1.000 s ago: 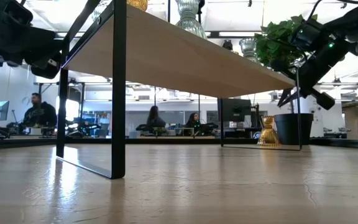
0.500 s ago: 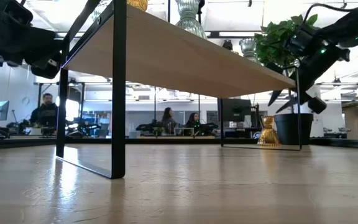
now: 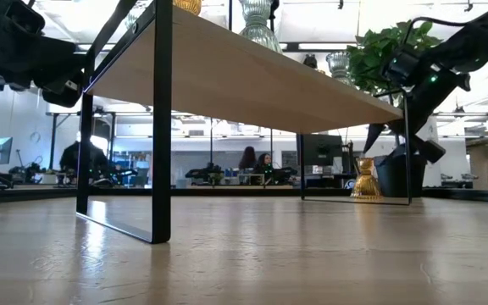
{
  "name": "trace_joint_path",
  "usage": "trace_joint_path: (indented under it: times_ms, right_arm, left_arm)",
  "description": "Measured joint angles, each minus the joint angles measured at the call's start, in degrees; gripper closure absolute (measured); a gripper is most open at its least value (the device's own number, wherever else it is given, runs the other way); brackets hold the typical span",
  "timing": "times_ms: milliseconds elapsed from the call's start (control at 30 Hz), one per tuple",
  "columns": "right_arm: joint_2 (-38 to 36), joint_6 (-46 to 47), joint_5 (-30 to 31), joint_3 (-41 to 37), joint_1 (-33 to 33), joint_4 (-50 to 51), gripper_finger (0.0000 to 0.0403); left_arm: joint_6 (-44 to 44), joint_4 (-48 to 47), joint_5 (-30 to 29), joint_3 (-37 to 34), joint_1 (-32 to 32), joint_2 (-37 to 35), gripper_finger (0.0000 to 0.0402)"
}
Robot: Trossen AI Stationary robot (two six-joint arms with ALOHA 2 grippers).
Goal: Pick & Place candle stick holders
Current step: Put the yellow candle holder on the shelf
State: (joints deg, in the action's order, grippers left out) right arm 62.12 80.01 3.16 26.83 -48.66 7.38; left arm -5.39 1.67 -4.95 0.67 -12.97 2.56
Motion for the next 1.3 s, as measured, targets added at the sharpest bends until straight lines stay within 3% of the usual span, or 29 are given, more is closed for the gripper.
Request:
trace_joint_path:
  times_ms: [233,467,800,1300]
  right_arm:
    - [3.31,1.07,0.02,0.00,0.00,-4.27,0.0203]
    - [5.34,2.38,1.05,0.00,0.00,-6.26,0.0227]
    - [3.41,2.09,3.40,0.09,-0.02,-6.23,0.0262]
    - [3.03,2.54,4.52,0.14,-0.17,-2.75,0.0259]
  left_arm:
    - [0.00,0.00,0.00,0.00,0.00,-0.01,0.0282]
    - [0.00,0.00,-0.02,0.00,0.00,-0.02,0.0282]
    - [0.00,0.00,0.00,0.00,-0.02,-0.02,0.0282]
    - [0.00,0.00,-0.01,0.00,0.00,-0.01,0.0282]
